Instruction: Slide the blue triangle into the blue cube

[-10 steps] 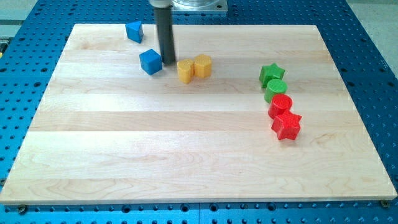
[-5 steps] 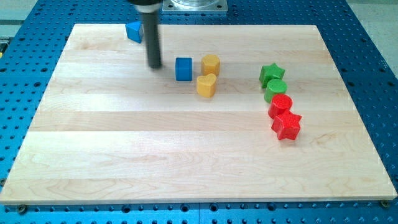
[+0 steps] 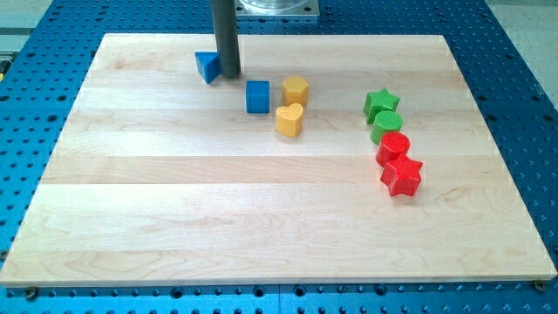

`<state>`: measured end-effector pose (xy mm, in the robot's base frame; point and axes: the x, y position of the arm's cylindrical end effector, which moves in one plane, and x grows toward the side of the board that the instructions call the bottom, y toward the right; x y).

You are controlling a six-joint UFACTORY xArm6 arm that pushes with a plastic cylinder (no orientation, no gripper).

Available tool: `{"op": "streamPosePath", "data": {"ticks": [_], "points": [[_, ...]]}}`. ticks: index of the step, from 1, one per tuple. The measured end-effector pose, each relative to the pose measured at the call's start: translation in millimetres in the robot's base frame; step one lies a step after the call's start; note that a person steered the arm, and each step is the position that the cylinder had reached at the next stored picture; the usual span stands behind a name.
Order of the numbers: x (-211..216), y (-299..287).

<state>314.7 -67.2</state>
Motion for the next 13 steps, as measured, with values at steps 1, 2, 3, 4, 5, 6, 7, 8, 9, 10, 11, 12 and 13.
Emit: {"op": "streamPosePath", "data": {"ticks": [1, 2, 3, 4, 5, 6, 7, 8, 9, 10, 11, 12, 13], "points": [[-65.3, 7.1], [-94.4, -21.8], [-63.9, -70.7], [20.8, -73.4], [65.1, -44.3], [64.4, -114.4], [15.8, -143.1], [-10.9, -114.6], [-37.9, -70.8], [-60.2, -58.9], [15.5, -31.3], [34.0, -25.0], [-5.5, -18.7]]}}
